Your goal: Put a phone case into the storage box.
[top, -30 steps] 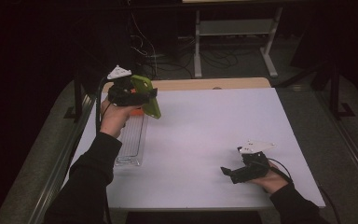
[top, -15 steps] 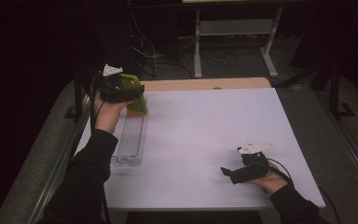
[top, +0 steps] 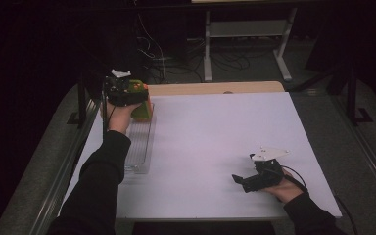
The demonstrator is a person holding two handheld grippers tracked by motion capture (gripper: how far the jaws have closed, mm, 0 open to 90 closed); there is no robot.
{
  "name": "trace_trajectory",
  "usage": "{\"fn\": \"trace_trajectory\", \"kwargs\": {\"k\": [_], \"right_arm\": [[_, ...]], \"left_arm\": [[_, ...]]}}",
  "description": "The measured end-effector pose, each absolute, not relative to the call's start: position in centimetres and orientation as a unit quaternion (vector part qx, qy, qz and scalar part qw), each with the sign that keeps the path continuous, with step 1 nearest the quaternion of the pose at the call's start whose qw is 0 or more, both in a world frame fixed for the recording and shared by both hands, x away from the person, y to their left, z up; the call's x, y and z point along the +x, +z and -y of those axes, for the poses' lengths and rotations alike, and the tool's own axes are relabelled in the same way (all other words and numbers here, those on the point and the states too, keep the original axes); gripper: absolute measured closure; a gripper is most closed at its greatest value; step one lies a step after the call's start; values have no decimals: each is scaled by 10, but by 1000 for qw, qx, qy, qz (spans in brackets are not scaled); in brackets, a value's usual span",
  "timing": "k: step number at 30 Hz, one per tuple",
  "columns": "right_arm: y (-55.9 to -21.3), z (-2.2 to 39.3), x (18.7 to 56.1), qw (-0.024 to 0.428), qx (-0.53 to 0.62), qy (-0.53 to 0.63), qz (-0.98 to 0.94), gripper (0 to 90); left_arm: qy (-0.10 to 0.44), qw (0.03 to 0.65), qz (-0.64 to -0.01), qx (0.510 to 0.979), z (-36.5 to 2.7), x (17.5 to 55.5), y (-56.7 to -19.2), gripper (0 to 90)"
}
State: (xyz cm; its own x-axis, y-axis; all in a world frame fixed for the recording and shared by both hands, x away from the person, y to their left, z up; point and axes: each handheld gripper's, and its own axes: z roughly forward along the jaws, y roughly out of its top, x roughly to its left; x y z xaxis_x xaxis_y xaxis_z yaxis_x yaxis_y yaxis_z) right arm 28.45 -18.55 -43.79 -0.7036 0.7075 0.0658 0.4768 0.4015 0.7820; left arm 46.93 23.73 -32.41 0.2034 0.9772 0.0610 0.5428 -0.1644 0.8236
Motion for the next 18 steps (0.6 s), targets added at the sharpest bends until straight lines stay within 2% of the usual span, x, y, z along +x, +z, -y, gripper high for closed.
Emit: {"fn": "trace_trajectory", "kwargs": {"k": [18], "right_arm": [[-436,187,285,140,363,418,-821,0]], "left_arm": [[318,308,-586,679,-235,488,-362,139]]}}
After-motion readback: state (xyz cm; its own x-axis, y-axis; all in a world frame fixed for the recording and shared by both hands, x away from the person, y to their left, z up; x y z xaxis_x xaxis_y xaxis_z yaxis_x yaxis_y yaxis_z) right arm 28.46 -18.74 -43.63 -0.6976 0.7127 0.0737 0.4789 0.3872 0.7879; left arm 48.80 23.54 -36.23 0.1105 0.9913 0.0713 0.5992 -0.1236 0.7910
